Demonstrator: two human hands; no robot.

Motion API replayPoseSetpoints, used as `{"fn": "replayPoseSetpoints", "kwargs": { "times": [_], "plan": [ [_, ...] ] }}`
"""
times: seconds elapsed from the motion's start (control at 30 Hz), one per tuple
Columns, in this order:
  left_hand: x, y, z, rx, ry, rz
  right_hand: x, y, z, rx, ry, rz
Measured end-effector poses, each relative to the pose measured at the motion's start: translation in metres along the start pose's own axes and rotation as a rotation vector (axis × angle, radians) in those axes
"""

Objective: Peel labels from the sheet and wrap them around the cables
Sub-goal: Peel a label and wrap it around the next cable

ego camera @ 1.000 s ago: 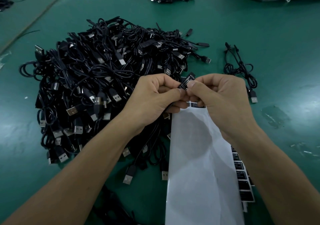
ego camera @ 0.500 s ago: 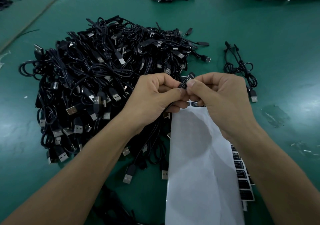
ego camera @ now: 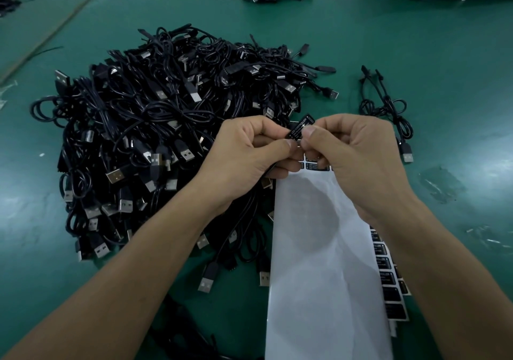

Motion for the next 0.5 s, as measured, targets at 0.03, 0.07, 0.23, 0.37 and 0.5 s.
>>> {"fn": "replayPoseSetpoints", "kwargs": {
  "times": [0.03,0.07,0.23,0.37,0.5],
  "plan": [
    [0.0001,0.0,0.0,0.001,0.0,-0.001,0.0002,0.0002,0.0,0.0,-0.002,-0.002],
    [0.0001,0.0,0.0,0.002,0.0,-0.002,0.0001,0.0002,-0.0001,0.001,-0.004,-0.003],
    [0.0004,0.0004,-0.0004,0.004,0.0,-0.002,-0.0001,-0.0004,0.0001,0.015,-0.002,0.001],
    [0.0004,0.0007,-0.0006,0.002,0.002,0.0,0.0,-0.0013,-0.0001,-0.004,-0.003,0.003],
    [0.0009,0.0004,-0.0007,-0.001,0.002,0.0,0.0006,-0.0005,-0.0007,-0.014,-0.001,-0.001]
  ]
}}
Point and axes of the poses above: each hand's wrist, its own x-axis away from the middle knuckle, its own z-axis out of the back of the hand, y = z × x, the point moved 6 cm from there along -x, towards the middle knuckle, and after that the axes turned 1 degree about -y, right-handed, at the moved point
